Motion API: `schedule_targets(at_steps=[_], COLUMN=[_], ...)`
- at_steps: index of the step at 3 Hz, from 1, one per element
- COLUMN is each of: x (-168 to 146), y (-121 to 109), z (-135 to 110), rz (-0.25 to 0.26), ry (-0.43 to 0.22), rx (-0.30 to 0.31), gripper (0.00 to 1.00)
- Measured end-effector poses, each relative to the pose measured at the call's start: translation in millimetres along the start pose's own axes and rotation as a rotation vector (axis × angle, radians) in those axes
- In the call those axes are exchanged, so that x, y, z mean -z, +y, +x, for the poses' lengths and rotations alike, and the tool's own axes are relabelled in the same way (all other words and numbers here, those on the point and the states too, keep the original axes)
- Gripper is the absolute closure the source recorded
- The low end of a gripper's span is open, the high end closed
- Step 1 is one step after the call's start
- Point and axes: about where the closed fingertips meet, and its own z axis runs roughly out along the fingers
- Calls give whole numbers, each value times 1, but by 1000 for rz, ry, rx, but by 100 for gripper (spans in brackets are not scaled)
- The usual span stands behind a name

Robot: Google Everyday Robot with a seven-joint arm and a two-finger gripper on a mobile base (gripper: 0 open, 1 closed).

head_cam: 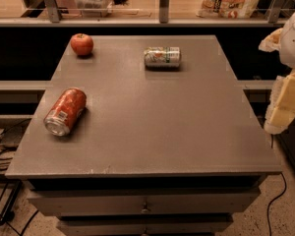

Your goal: Place 7up can upright

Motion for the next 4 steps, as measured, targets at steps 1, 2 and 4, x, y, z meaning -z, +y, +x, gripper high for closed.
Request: schedule_targets(at_steps=[1,2,4], x=[-11,-28,-47], y=[-22,-52,-67], z=[-18,-40,-73], rz=[27,46,63], ry=[9,17,22], rx=[85,155,191], gripper=[0,0,0])
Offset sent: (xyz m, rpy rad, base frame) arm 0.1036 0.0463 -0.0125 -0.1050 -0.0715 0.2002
